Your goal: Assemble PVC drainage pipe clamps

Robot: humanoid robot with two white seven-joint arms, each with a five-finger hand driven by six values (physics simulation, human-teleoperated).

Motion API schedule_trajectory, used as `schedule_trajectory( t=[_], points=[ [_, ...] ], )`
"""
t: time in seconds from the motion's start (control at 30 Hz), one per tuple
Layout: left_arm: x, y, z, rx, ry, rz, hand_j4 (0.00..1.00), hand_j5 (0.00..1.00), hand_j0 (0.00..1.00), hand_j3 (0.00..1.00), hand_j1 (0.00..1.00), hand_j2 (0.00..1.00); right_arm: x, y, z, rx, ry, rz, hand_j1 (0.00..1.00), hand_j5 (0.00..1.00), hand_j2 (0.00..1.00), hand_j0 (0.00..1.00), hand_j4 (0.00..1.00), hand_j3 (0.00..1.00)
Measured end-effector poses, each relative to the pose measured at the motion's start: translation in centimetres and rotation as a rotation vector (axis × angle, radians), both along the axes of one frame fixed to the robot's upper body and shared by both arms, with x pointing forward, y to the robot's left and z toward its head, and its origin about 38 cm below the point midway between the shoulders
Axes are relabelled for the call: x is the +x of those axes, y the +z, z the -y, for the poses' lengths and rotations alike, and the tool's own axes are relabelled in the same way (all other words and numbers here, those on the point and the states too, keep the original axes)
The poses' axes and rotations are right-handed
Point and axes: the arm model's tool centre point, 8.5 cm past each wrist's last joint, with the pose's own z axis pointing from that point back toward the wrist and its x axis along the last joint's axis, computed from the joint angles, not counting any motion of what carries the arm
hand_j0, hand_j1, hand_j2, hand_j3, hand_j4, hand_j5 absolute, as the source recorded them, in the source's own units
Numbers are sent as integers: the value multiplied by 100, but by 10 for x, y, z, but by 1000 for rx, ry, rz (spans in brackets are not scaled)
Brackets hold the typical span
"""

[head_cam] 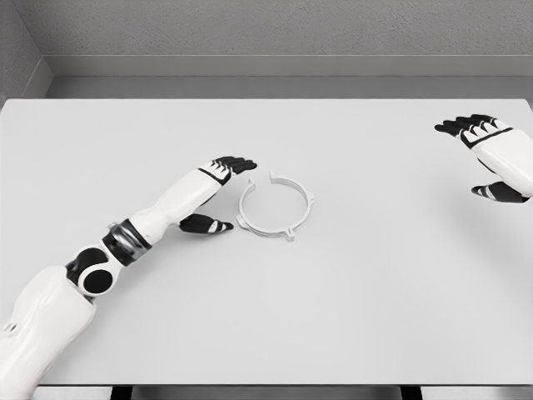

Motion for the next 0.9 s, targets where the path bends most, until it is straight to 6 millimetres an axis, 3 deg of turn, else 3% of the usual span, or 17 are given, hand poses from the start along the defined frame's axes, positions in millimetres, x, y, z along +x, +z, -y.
schedule_trajectory(
  t=[0.9],
  points=[
    [4,-3,14,-26,-3,-11,100,100,100,100,100,100,-2,1,-2,-3,4,3,100,100,100,100,100,100]
  ],
)
